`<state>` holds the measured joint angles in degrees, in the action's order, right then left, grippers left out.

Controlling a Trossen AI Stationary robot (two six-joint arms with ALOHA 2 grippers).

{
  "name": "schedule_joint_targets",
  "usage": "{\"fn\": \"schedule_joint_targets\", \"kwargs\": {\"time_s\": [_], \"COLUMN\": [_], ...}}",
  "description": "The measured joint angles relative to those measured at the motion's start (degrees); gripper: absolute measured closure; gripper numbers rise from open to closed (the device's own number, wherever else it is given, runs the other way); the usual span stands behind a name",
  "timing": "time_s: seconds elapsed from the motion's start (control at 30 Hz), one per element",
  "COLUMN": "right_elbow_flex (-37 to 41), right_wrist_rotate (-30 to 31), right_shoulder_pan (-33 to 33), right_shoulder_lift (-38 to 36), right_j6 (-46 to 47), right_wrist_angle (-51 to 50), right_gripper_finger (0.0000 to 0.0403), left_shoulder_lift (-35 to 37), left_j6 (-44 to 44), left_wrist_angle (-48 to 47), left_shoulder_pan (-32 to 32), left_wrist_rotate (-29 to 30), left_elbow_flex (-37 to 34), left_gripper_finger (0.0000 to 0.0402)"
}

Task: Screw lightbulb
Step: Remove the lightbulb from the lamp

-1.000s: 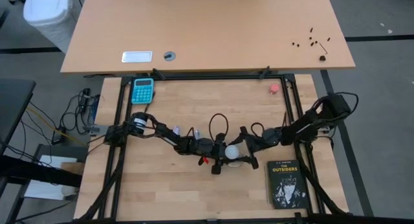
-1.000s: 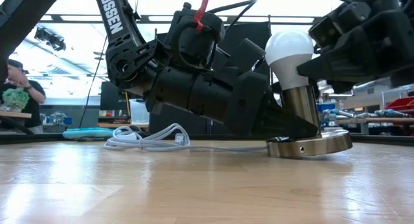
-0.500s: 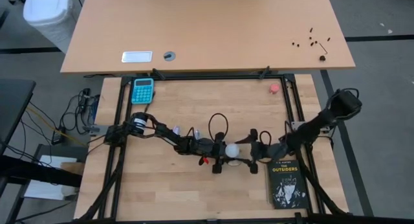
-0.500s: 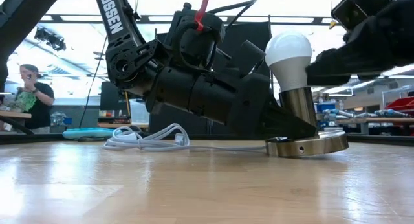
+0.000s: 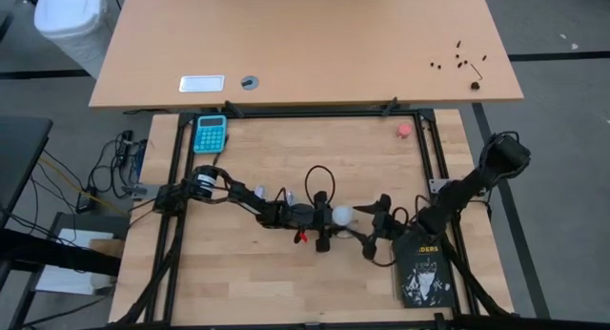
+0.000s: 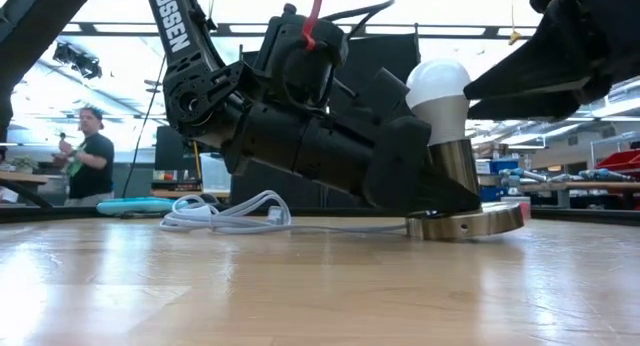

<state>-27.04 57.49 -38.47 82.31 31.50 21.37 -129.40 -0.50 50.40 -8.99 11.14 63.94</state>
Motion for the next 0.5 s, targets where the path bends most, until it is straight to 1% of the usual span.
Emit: {"fn": "schedule_joint_targets", "kwargs": {"time_s": [0.07,0.13,0.23,0.3,0.4,0.5], "right_elbow_flex": [-1.18,-2.71,-6.16,-8.62,-11.87,-13.36], "right_wrist_rotate": [0.29,2.17,7.74,12.19,18.71,22.92], "right_shoulder_pan": [-0.12,-0.12,-0.41,-0.43,-0.33,0.36], "right_shoulder_lift": [2.97,6.99,13.06,16.56,20.46,22.84], "right_j6": [1.8,3.83,4.04,1.89,-1.01,-0.58], "right_wrist_angle": [0.07,-0.14,0.08,0.09,0.35,0.85], "right_gripper_finger": [0.0057,0.0057,0.0057,0.0057,0.0057,0.0057], "left_shoulder_lift": [0.0,0.0,0.0,0.0,0.0,0.0], "left_j6": [-0.27,-0.69,-1.19,-1.28,-1.31,-1.37], "left_wrist_angle": [-0.11,-0.36,-0.94,-1.37,-1.56,-1.82], "left_shoulder_pan": [0.0,0.0,0.0,0.0,0.0,0.0], "left_wrist_rotate": [1.08,1.34,2.11,2.33,2.73,3.28], "left_elbow_flex": [0.0,0.0,0.0,0.02,0.05,0.09], "left_gripper_finger": [0.0208,0.0208,0.0208,0.0208,0.0208,0.0208]}}
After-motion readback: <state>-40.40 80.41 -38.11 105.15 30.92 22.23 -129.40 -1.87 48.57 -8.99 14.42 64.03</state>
